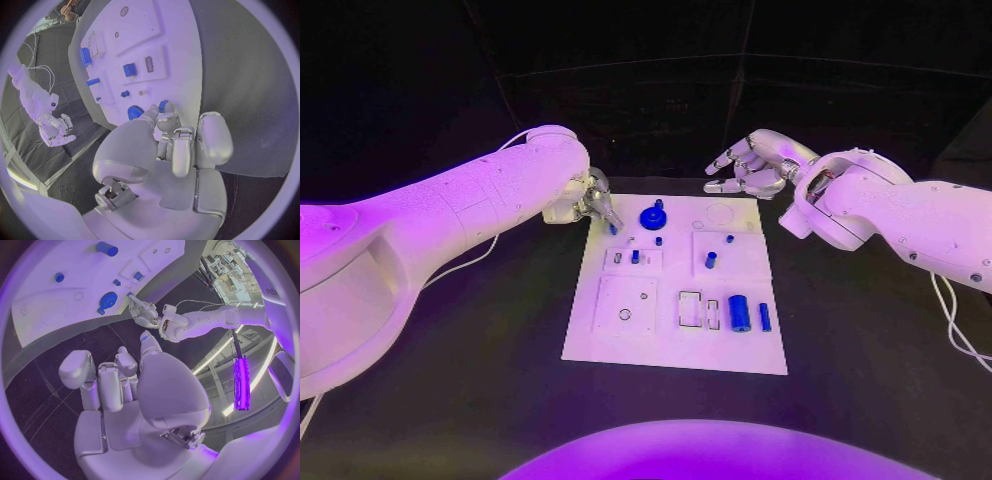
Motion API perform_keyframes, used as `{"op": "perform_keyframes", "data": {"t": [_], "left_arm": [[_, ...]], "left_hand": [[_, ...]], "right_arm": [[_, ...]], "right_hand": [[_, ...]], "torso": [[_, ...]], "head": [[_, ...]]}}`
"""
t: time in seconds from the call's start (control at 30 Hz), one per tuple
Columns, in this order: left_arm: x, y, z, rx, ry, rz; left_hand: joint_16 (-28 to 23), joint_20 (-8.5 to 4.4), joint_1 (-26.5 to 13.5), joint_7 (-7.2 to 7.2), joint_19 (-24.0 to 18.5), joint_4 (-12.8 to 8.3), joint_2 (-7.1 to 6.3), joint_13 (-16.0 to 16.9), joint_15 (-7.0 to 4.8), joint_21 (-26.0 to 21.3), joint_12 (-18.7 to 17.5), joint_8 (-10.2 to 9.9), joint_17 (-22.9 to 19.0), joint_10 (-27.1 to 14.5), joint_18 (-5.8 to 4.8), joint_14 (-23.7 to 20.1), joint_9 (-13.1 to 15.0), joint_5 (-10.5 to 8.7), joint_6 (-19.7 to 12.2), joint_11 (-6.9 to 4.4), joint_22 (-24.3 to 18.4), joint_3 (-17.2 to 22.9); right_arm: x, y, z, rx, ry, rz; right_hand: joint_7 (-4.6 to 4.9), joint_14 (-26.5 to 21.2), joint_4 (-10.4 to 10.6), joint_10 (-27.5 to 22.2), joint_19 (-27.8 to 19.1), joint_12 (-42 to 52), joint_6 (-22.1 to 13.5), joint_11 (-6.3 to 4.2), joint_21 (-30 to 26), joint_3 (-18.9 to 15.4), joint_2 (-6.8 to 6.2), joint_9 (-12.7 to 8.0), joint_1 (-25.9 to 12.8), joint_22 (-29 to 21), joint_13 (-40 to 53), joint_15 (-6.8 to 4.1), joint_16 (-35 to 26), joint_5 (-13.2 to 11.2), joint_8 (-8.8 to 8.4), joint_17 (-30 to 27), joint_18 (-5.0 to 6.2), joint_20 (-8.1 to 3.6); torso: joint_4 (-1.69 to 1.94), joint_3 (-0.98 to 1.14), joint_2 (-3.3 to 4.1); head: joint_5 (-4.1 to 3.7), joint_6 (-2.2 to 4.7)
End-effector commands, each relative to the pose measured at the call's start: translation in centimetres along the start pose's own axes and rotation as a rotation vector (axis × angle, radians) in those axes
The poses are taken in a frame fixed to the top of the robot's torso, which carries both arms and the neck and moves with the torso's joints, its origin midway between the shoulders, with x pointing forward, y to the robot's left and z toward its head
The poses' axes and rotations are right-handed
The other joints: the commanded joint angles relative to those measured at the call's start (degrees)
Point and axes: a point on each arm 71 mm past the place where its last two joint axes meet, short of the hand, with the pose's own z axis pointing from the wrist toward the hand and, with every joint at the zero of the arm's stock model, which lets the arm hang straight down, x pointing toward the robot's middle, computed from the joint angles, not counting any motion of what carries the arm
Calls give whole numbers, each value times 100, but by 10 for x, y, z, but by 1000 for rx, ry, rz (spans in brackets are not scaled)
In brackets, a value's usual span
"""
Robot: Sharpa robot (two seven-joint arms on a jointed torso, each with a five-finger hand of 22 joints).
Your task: Assemble the parts on the task board
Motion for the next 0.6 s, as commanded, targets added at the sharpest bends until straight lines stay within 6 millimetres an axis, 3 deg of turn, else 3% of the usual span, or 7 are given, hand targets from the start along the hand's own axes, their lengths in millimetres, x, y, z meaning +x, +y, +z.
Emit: {"op": "perform_keyframes", "data": {"t": [0.03, 0.17, 0.27, 0.4, 0.6], "left_arm": [[0, -2, 0, 20, 2, 9], [-1, -2, -1, 37, -8, 3], [-1, -2, -1, 56, -21, -15], [-2, 0, -3, 78, -33, -48], [-2, 6, -12, 117, -58, -107]], "left_hand": [[-5, 16, 127, -44, -4, -87, 47, -11, -10, 0, -19, -32, 1389, -33, -25, 556, -14, -12, 21, -10, 9, 99], [-4, 3, 328, -62, -2, -296, 163, -10, -24, 1, -29, -31, 1392, -31, -26, 556, -31, -9, 23, -28, 16, 404], [-4, -1, 342, -47, -3, -435, 171, -20, -15, -7, -45, 3, 1391, -26, -26, 556, -25, -8, 27, -13, 12, 683], [-10, 13, 160, -35, -4, -595, 76, -47, 2, -19, -67, 86, 1377, -17, -25, 553, 1, -13, 23, -3, 7, 1166], [-20, 39, -357, -25, -1, -804, -212, -82, 25, -32, -64, 259, 1355, 11, -20, 549, 27, 37, 7, -2, 12, 2119]], "right_arm": [[-1, 2, 0, -11, 3, 2], [-1, 1, 0, -10, 3, 2], [-1, 1, 0, -10, 3, 2], [-1, 0, 0, -8, 3, 1], [-2, -1, -1, -2, 3, 0]], "right_hand": [[12, 284, 12, -43, -48, -18, -17, -10, -20, -35, 44, 4, 10, -9, -8, -19, -23, 21, 31, 158, 88, -5], [12, 284, 12, -44, -44, -17, -18, -10, -18, -37, 55, 4, 20, -4, -8, -19, -26, 28, 33, 157, 87, -4], [12, 284, 12, -44, -44, -17, -18, -10, -18, -37, 55, 4, 20, -4, -8, -19, -26, 28, 33, 157, 87, -4], [12, 284, 12, -44, -44, -17, -18, -10, -18, -37, 55, 4, 20, -4, -8, -19, -26, 28, 33, 157, 87, -4], [12, 284, 12, -43, -46, -13, -19, -9, -21, -39, 58, 4, 23, -8, -5, -19, -28, 31, 33, 154, 88, -4]], "torso": [[-3, 3, 1], [2, 2, 0], [6, 0, -4], [14, 3, -6], [43, 12, -21]], "head": [[2, -1], [-8, -3], [-15, -5], [-23, -7], [-30, 1]]}}
